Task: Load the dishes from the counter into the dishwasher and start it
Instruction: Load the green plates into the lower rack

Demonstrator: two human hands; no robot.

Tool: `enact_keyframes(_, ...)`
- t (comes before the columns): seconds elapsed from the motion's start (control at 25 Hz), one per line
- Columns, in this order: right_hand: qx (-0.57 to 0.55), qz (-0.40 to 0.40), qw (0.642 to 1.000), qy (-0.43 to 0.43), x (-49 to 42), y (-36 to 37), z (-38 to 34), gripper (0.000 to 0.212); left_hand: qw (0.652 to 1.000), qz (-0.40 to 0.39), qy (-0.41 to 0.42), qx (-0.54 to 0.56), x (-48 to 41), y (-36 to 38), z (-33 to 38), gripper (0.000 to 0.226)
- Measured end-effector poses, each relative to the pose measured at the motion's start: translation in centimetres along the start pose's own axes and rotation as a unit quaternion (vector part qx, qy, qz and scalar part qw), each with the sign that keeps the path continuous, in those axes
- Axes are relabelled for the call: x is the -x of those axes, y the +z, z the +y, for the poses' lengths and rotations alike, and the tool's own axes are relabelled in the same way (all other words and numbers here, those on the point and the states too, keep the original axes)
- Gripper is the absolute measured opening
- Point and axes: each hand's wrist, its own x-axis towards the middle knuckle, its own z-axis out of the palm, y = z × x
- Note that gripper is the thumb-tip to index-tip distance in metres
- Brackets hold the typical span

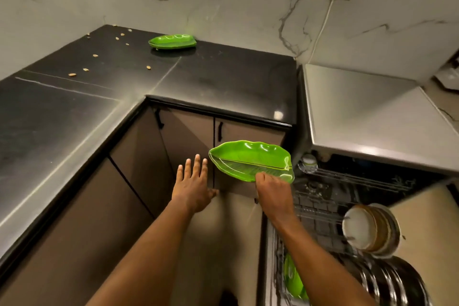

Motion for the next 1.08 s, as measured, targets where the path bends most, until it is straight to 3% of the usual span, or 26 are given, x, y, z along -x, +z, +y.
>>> enact_keyframes(0.4,-0.014,-0.144,0.982,0.124,12.7,1.1,0.8,0.041,0.995,-0.067,0.076,-0.019,4.8,7.0,6.1,0.091)
enact_keyframes(0.64,-0.069,-0.238,0.943,0.223,15.2,3.5,6.2,0.040,0.986,-0.118,0.109,-0.046,1.9,9.4,13.0,0.089)
enact_keyframes(0.76,-0.024,-0.267,0.941,0.207,15.5,4.6,9.3,0.029,0.981,-0.139,0.124,-0.053,0.1,11.4,17.1,0.088)
enact_keyframes(0.92,-0.063,-0.282,0.924,0.251,15.6,9.9,13.7,0.033,0.974,-0.178,0.127,-0.068,-3.6,17.2,21.9,0.087)
enact_keyframes(1.04,-0.084,-0.317,0.900,0.286,15.8,15.9,16.5,0.023,0.964,-0.229,0.118,-0.073,-6.7,22.9,24.2,0.084)
enact_keyframes(1.08,-0.088,-0.293,0.905,0.294,15.6,18.6,17.6,0.024,0.960,-0.239,0.122,-0.076,-8.3,25.1,24.8,0.083)
